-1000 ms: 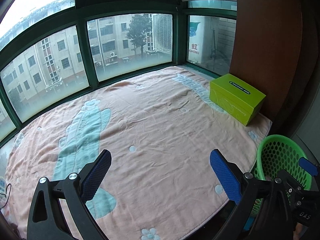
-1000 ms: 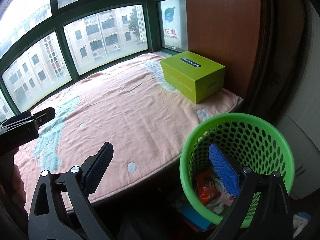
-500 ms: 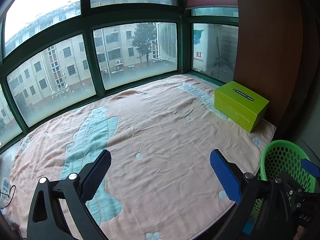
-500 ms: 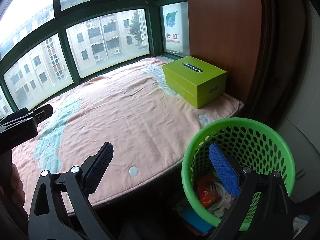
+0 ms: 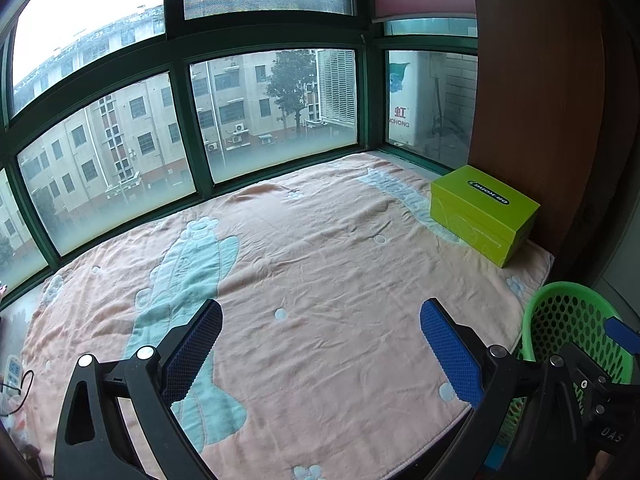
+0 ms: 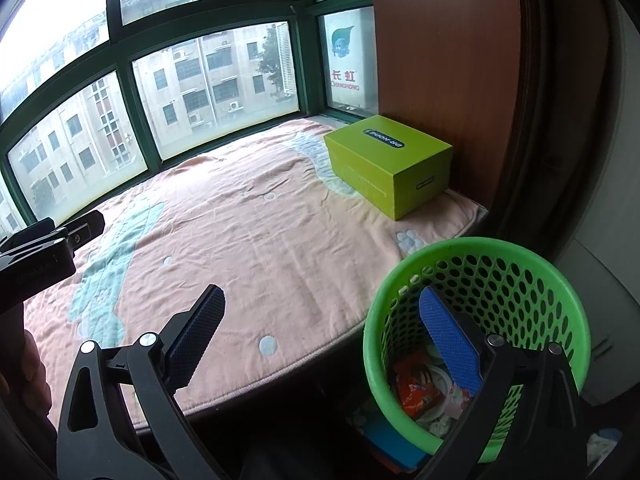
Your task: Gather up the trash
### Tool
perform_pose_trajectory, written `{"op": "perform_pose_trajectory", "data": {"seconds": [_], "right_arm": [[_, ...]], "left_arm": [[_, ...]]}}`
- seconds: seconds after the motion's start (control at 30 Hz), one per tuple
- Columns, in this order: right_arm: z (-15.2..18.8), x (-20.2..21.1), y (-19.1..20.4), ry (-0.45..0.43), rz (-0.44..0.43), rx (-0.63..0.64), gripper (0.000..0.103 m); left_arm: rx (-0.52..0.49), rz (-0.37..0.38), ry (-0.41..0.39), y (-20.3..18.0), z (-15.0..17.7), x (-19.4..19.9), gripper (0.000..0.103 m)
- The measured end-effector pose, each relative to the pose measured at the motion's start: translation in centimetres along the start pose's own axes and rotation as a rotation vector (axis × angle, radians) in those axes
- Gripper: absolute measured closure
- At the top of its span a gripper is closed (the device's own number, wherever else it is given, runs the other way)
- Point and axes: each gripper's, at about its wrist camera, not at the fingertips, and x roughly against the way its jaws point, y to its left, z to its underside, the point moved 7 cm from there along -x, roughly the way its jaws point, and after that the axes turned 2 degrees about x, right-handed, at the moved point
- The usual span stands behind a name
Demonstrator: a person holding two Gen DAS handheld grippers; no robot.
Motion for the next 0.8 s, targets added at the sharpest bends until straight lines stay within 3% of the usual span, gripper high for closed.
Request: {"op": "perform_pose_trajectory", "data": {"seconds": [0.8], "right_arm": [[0.02, -0.02, 0.0, 0.002, 0.002, 0.001, 0.006]], "left_arm": [[0.003, -0.006, 0.002, 0.26, 0.31, 0.09, 0.007]]}}
